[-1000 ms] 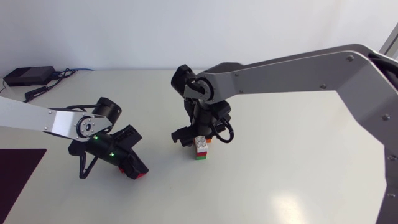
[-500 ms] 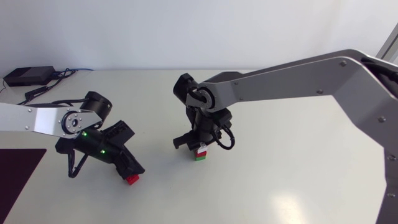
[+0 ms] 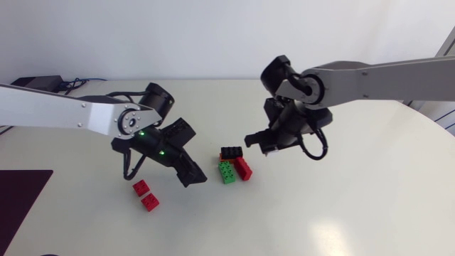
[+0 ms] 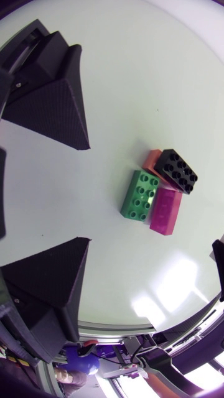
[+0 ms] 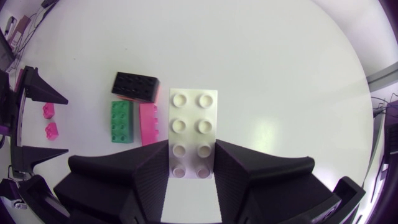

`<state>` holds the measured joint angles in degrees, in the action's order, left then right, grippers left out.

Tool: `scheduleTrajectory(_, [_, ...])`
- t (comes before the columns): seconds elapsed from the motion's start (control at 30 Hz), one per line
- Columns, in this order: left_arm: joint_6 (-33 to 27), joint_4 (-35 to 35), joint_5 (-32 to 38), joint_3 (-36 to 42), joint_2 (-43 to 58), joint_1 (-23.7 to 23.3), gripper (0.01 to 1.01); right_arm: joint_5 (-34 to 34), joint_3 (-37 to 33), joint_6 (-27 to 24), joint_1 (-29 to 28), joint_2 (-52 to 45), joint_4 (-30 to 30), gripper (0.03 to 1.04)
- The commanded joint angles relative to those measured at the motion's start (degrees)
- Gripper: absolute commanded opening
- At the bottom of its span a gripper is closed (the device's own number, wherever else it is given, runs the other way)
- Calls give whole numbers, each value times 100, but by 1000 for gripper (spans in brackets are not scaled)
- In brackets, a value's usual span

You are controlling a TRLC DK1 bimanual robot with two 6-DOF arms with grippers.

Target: Sort duplo bricks by size, large to the right and small to the left

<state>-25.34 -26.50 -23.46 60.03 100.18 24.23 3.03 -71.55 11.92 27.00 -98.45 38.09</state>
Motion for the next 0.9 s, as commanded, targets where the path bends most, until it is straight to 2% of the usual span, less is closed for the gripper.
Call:
scheduleTrajectory(0.0, [223, 75, -97, 369, 406, 179, 984, -4, 563, -234, -363, 98, -161, 275])
scheduleTrajectory(0.37, [777, 75, -97, 1380, 1329, 662, 984, -4, 1952, -885, -1751, -174, -1348, 323])
scheduleTrajectory(0.5, [970, 75, -62, 1494, 1601, 820, 984, -4, 2057, -964, -1953, -315, -1444, 559])
scheduleTrajectory(0.6, [1119, 66, 0, 1556, 1689, 855, 984, 22, 2084, -964, -1980, -315, -1436, 887])
scheduleTrajectory(0.87, [1365, -224, 158, 1573, 1645, 864, 966, 110, 1961, -911, -1681, 72, -1427, 910])
